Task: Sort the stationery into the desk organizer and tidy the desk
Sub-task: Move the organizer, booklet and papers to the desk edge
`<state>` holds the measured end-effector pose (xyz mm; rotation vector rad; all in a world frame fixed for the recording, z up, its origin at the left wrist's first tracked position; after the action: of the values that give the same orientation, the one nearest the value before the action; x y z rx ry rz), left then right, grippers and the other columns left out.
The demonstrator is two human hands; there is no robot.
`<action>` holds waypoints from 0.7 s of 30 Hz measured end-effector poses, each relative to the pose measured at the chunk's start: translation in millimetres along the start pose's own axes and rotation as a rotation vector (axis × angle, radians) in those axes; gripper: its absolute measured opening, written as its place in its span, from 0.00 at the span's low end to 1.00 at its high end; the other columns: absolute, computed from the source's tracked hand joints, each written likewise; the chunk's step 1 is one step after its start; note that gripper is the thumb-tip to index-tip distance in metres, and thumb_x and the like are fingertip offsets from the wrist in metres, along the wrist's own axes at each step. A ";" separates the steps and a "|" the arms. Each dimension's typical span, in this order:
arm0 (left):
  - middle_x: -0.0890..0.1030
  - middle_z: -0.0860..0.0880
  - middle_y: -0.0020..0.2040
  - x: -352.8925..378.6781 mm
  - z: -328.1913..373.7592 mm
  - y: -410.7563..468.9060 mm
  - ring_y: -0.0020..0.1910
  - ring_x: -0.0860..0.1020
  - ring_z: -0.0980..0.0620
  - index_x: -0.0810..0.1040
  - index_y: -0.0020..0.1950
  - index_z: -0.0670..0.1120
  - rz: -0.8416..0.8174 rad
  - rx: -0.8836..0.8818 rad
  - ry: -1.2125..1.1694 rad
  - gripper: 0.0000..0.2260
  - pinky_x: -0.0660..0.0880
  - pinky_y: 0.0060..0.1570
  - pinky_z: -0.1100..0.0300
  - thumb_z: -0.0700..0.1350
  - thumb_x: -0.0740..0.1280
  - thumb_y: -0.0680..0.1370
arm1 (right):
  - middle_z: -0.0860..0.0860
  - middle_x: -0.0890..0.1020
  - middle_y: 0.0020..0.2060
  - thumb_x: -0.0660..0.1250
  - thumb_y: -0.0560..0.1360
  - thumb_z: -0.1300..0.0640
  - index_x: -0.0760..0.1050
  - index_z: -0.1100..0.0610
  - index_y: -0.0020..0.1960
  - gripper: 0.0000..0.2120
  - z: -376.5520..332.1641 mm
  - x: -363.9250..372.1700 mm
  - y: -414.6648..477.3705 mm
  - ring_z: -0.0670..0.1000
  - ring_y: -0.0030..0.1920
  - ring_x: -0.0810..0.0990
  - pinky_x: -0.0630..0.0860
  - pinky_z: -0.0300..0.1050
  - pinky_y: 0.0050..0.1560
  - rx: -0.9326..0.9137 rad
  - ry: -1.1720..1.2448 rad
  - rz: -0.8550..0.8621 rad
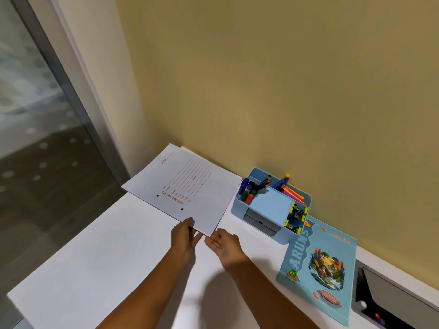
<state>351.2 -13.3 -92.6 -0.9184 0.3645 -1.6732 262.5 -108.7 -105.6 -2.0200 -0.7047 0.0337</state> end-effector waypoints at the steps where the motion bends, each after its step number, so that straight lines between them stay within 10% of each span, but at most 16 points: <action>1: 0.81 0.41 0.55 1.6 2.4 1.7 0.53 0.80 0.43 0.72 0.64 0.40 0.004 0.005 -0.002 0.14 0.77 0.54 0.49 0.36 0.60 0.78 | 0.61 0.81 0.43 0.61 0.78 0.65 0.74 0.69 0.46 0.07 -1.6 3.1 -0.3 0.58 0.47 0.83 0.79 0.49 0.55 -0.005 -0.015 -0.017; 5: 0.79 0.37 0.58 1.6 9.5 5.5 0.53 0.79 0.39 0.71 0.64 0.34 0.074 -0.011 0.044 0.15 0.76 0.55 0.47 0.32 0.62 0.78 | 0.59 0.80 0.38 0.64 0.76 0.66 0.75 0.69 0.45 0.05 -2.7 7.0 3.2 0.56 0.42 0.83 0.82 0.44 0.43 -0.006 -0.030 -0.018; 11: 0.78 0.39 0.55 -8.1 36.4 -2.1 0.40 0.78 0.45 0.71 0.61 0.35 0.200 0.084 0.166 0.16 0.77 0.35 0.58 0.26 0.62 0.74 | 0.60 0.82 0.44 0.69 0.74 0.62 0.78 0.66 0.48 0.07 -2.3 12.3 -7.2 0.57 0.48 0.83 0.81 0.47 0.52 -0.043 -0.134 -0.055; 18: 0.77 0.40 0.60 -34.3 62.9 -21.7 0.55 0.78 0.38 0.69 0.67 0.44 0.191 0.215 0.223 0.22 0.76 0.57 0.42 0.32 0.66 0.75 | 0.54 0.85 0.46 0.68 0.75 0.47 0.78 0.58 0.54 0.16 -16.3 36.5 -24.9 0.51 0.46 0.85 0.80 0.49 0.55 -0.140 -0.246 -0.120; 21: 0.75 0.41 0.61 -40.3 74.2 -39.5 0.57 0.77 0.37 0.67 0.69 0.46 0.182 0.283 0.205 0.23 0.74 0.59 0.40 0.35 0.67 0.76 | 0.47 0.83 0.33 0.69 0.73 0.44 0.75 0.54 0.43 0.13 -30.2 44.9 -44.0 0.46 0.34 0.82 0.79 0.44 0.41 -0.178 -0.189 -0.175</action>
<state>380.8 52.6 -33.9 -0.4916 0.3280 -1.6042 288.5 -94.1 -42.5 -2.1344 -1.0338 0.0615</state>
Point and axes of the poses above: each hand's wrist, its own y-axis towards the middle knuckle, its own x-axis out of the palm, z = x × y, the point moved 7 cm from there along y, towards the middle knuckle
